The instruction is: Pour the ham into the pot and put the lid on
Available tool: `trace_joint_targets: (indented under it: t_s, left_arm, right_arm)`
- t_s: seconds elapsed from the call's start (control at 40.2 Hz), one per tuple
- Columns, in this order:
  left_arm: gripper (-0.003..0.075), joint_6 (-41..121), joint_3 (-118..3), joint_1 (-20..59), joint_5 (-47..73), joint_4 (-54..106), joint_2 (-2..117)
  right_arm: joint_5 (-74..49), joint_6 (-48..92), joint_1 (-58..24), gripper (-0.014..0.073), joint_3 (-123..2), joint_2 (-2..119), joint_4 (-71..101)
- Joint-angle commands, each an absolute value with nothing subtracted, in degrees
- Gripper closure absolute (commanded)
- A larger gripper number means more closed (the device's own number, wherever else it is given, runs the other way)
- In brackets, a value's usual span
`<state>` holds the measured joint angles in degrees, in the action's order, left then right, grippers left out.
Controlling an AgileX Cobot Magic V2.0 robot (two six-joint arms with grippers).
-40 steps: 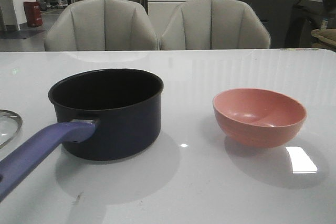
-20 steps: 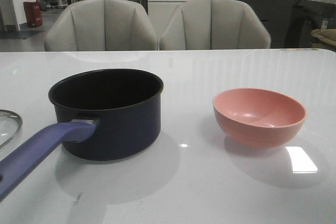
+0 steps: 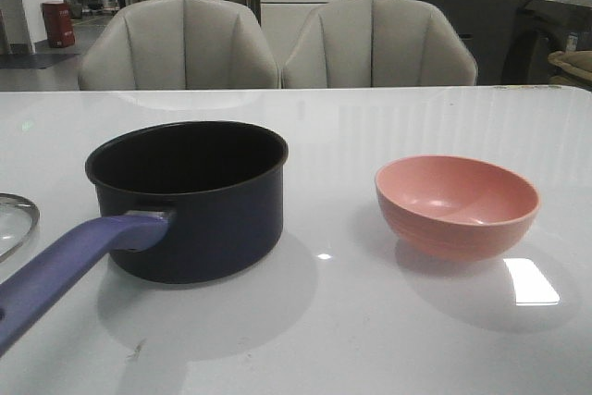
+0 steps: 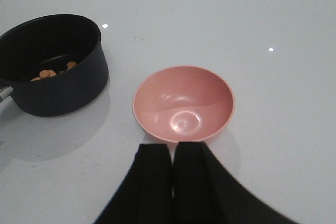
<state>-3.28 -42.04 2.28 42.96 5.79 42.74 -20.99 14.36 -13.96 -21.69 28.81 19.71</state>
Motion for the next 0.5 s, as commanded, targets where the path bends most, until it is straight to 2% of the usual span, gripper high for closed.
trace_joint_targets:
  t_s: [0.0,0.174,0.472]
  left_arm:
    - [0.0069,-4.38,-47.94,0.37,44.26,7.93,48.69]
    - [0.007,-4.38,-54.62,-0.56,49.77,9.54,60.66]
    - [0.0071,-8.87,-62.9,-0.78,51.73,8.25,78.23]
  right_arm:
    - [-17.29,15.18,-14.14,0.0443,-23.31,28.79,20.32]
    - [-17.29,15.18,-14.14,0.0443,-23.31,28.79,20.32]
    - [-17.29,15.18,-14.14,0.0443,-23.31,28.79,20.32]
